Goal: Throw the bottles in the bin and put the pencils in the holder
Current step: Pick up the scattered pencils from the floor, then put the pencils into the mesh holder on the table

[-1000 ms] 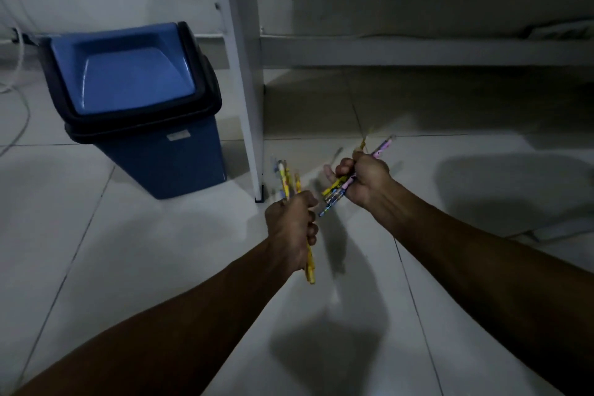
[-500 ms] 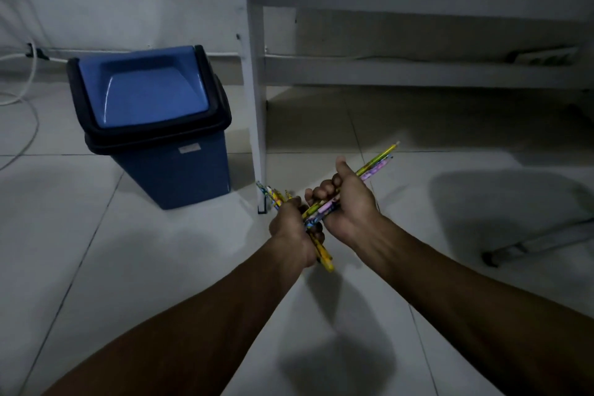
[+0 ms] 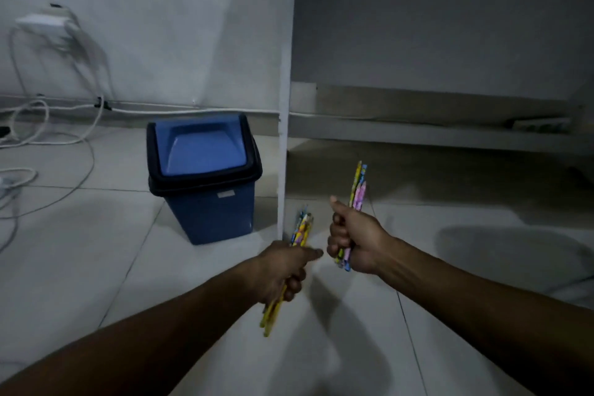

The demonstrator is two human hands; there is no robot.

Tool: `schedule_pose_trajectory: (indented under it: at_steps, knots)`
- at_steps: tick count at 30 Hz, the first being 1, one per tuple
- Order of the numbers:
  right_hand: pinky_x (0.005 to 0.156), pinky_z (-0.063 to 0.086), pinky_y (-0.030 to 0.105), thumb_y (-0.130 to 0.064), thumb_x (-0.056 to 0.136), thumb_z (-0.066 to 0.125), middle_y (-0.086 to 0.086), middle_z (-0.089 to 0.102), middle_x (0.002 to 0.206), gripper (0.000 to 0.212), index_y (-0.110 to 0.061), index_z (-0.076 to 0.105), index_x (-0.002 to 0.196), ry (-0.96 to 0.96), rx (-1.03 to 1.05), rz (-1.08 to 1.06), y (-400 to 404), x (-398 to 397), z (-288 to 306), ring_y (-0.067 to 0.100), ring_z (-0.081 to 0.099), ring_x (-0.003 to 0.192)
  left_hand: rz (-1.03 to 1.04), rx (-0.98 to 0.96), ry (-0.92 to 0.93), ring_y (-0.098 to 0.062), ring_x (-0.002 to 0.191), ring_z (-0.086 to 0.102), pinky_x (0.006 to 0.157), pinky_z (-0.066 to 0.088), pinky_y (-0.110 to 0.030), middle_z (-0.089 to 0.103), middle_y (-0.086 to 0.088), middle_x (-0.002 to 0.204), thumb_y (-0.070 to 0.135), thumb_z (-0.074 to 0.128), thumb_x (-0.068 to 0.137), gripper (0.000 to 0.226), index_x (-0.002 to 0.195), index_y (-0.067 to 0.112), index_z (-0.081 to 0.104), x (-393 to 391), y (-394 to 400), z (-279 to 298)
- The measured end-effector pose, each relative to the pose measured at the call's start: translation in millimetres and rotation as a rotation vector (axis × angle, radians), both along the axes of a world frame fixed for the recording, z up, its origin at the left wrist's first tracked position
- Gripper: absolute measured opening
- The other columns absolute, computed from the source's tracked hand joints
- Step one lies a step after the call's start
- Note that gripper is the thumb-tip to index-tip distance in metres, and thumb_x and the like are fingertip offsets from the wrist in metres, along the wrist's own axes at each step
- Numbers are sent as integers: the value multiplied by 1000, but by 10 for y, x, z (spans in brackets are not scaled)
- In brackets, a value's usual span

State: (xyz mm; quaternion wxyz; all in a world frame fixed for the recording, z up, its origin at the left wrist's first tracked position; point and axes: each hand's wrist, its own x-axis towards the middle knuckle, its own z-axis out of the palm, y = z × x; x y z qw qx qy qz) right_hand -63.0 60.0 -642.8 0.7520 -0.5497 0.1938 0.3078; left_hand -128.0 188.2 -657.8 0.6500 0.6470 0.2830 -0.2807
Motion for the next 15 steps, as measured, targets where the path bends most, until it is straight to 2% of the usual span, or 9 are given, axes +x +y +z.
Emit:
schedule_pose_trajectory:
  at_steps: [3, 7, 10, 15]
  knots:
    - [36, 24, 11, -37, 97, 56, -7, 20, 37, 39, -17, 40, 68, 44, -183, 196, -54, 63, 117, 6, 16, 26, -167, 191, -23, -11, 36, 28, 39, 23, -15, 35, 1, 47, 35, 68, 86, 40, 71, 16, 36, -30, 301, 285]
    - [35, 23, 8, -28, 100, 53, -4, 23, 39, 28, -13, 45, 78, 46, -422, 421, -63, 125, 258, 5, 13, 26, -244, 319, -58, -13, 40, 30, 42, 24, -17, 36, -4, 52, 35, 63, 90, 38, 72, 15, 36, -29, 538, 696]
    - [39, 24, 7, -25, 100, 52, 0, 31, 42, 28, -9, 50, 77, -10, -586, 572, -15, 159, 391, 7, 15, 26, -259, 383, -49, -11, 34, 28, 41, 23, -15, 35, -3, 51, 34, 59, 93, 36, 73, 17, 33, 20, 630, 903]
    - [42, 29, 8, -11, 97, 50, 4, 31, 45, 26, -6, 51, 71, -98, -802, 739, 58, 269, 637, 11, 21, 24, -321, 435, 2, -9, 27, 25, 38, 23, -10, 32, 1, 38, 30, 57, 93, 37, 65, 16, 37, 196, 728, 1197]
